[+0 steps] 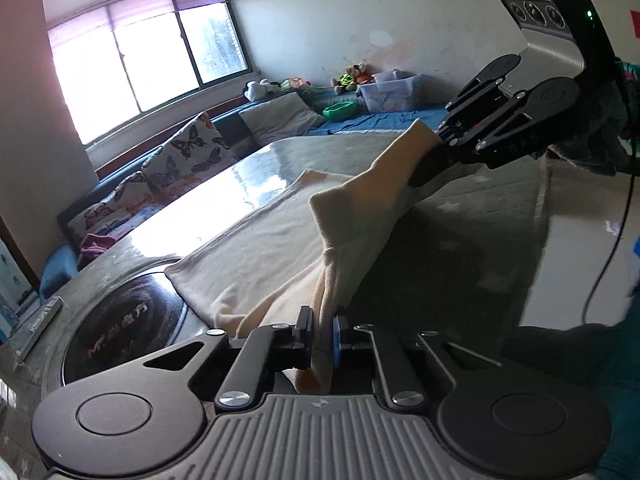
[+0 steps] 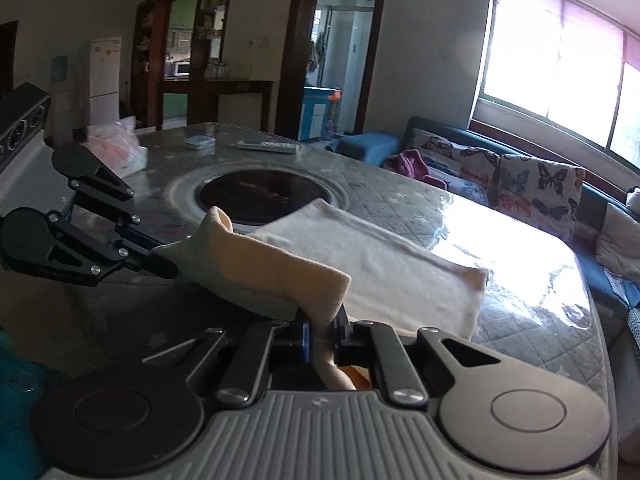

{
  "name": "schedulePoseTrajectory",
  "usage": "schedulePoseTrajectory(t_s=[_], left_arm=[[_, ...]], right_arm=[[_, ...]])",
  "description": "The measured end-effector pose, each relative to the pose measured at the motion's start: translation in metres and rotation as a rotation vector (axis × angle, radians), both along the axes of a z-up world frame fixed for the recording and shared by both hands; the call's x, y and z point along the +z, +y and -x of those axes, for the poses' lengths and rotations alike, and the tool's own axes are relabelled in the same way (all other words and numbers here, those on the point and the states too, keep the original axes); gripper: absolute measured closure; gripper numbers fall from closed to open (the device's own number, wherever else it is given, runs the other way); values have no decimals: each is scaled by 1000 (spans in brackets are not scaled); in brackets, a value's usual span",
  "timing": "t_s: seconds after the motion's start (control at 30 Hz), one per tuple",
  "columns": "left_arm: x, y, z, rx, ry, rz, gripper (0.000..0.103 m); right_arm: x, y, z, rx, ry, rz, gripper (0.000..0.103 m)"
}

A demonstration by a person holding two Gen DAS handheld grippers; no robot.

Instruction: Fold clothes

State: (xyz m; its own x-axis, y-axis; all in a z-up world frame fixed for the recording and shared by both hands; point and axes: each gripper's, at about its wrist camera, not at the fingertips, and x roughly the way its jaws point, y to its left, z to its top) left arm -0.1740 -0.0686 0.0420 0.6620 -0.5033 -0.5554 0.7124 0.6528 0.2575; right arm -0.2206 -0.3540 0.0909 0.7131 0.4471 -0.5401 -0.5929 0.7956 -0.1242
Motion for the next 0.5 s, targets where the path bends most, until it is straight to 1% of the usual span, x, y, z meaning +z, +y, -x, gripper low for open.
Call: schedulePoseTrajectory(t_s=[0.07, 0.17, 0.27, 0.4, 0.5], left_arm=[[7, 6, 14, -18, 17, 9, 93], [16, 14, 30, -30, 56, 31, 93], [20, 17, 33, -25, 78, 37, 93], [27, 15, 4, -2, 75, 62, 93], [32, 12, -21, 17, 71, 82, 92]], right_arm=[[6, -1, 15, 18, 3, 6, 94], [15, 0, 36, 39, 41, 2, 94], [19, 1, 45, 54, 71, 7, 94], [28, 1, 35, 47, 58, 10, 94], [38, 1, 17, 49, 42, 16, 94]])
